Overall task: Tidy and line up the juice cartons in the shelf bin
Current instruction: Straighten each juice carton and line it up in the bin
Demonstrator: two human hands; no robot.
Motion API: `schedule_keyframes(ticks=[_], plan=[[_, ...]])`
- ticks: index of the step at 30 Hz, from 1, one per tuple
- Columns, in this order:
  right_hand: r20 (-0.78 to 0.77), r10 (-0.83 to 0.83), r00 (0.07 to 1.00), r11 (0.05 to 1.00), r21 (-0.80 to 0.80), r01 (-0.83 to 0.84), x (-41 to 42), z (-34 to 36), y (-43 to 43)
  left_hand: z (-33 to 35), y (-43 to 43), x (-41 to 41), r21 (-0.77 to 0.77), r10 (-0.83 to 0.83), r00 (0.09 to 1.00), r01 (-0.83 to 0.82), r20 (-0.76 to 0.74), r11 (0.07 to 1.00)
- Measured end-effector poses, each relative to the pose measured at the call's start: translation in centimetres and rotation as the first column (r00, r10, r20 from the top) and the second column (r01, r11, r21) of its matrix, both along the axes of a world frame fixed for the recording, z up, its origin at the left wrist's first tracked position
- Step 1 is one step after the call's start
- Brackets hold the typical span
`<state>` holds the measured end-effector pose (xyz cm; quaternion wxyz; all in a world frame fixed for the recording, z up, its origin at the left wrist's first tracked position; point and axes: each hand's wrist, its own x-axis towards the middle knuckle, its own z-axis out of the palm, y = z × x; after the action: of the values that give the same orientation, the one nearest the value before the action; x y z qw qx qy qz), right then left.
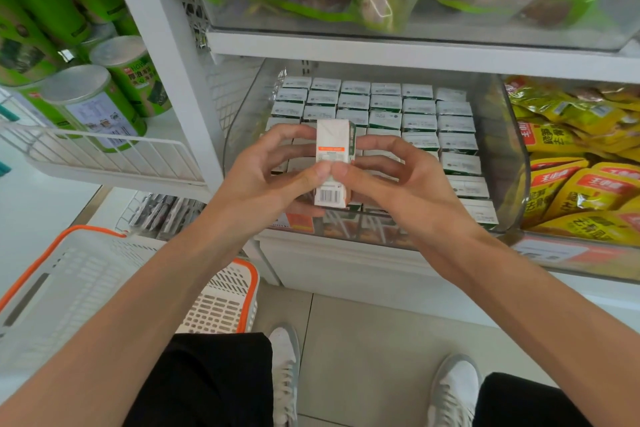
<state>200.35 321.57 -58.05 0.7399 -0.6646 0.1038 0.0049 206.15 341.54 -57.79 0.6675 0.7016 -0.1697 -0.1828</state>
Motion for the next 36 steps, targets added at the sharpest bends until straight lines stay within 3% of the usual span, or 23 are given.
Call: schedule_keyframes(ticks=[8,16,25,36], plan=[[0.056,0.187,0.981,0.970,0.144,-0.194,0.04,-0.03,-0.30,0.11,-0.29,-0.25,0.013,-0.080,0.996,0.080,-0.042,0.997],[0.118,0.133,0.984,0.980,-0.162,-0.113,0.10,0.18,0.00,0.49,-0.46,-0.32,-0.006,0.008,0.999,-0.009,-0.041,1.000],[0.084,-0.011,0.996,0.996,-0.088,0.018,0.62,-0.18,-0.57,0.51,0.09,-0.26,0.041,0.038,0.997,-0.035,-0.063,0.999],[0.108,0.036,0.994,0.997,-0.074,-0.028,0.46,-0.35,-0.84,0.51,0.10,-0.06,0.063,0.081,0.996,-0.083,0.028,0.995]])
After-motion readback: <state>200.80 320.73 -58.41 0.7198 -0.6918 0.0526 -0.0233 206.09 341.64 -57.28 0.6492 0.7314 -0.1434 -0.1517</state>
